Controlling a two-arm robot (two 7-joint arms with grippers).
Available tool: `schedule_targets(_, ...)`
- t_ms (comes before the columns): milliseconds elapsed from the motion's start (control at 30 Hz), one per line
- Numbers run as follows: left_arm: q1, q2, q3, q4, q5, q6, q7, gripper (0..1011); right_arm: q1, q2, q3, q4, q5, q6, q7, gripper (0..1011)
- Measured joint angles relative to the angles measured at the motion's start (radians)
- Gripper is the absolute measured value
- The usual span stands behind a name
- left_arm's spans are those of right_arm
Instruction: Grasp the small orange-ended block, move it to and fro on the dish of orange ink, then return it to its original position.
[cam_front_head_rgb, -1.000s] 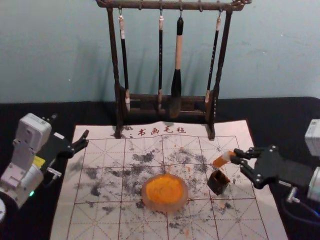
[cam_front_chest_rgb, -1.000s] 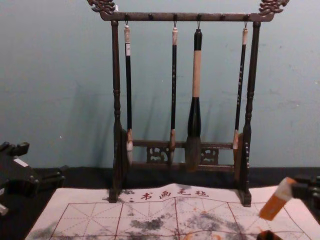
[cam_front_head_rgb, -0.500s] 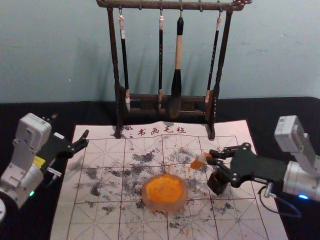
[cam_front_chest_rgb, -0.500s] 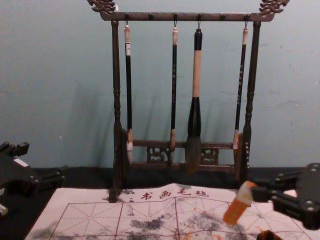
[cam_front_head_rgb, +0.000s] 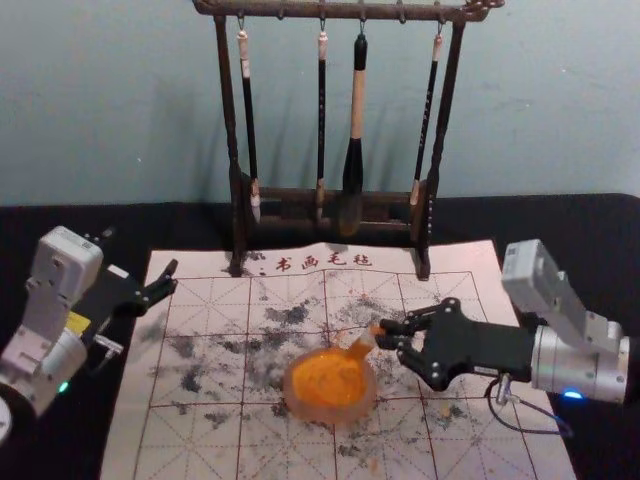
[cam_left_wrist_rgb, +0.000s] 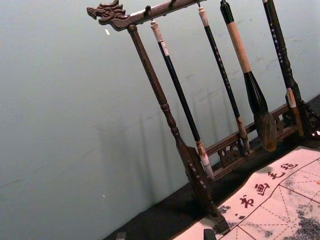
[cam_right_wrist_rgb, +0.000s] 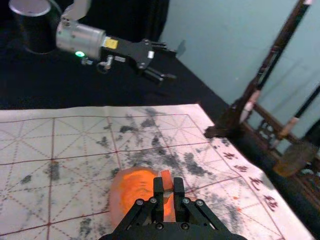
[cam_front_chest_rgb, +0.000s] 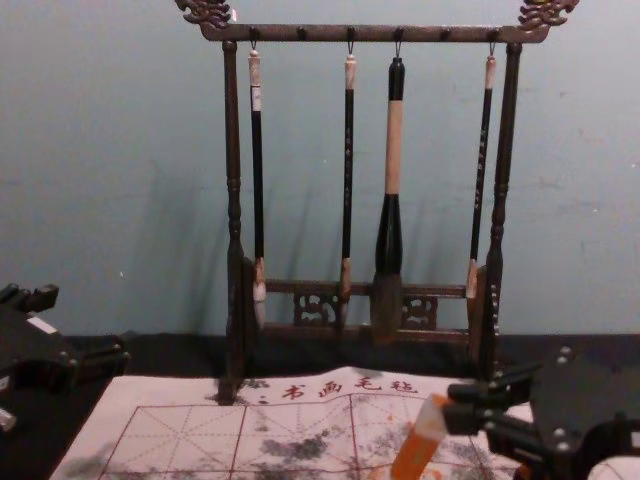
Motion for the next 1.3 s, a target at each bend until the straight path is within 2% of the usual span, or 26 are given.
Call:
schedule_targets(633, 0.000, 0.000, 0.000, 0.000, 0.000, 0.000, 0.000, 1001, 0.037, 0.007, -0.086, 0.013, -0.011, 0.020, 0.049, 90)
schedule_targets(1300, 0.000, 0.000, 0.000, 0.000, 0.000, 0.000, 0.000, 1001, 0.087, -0.033, -0.131, 0.066, -0.036, 0.037, 0.039, 90)
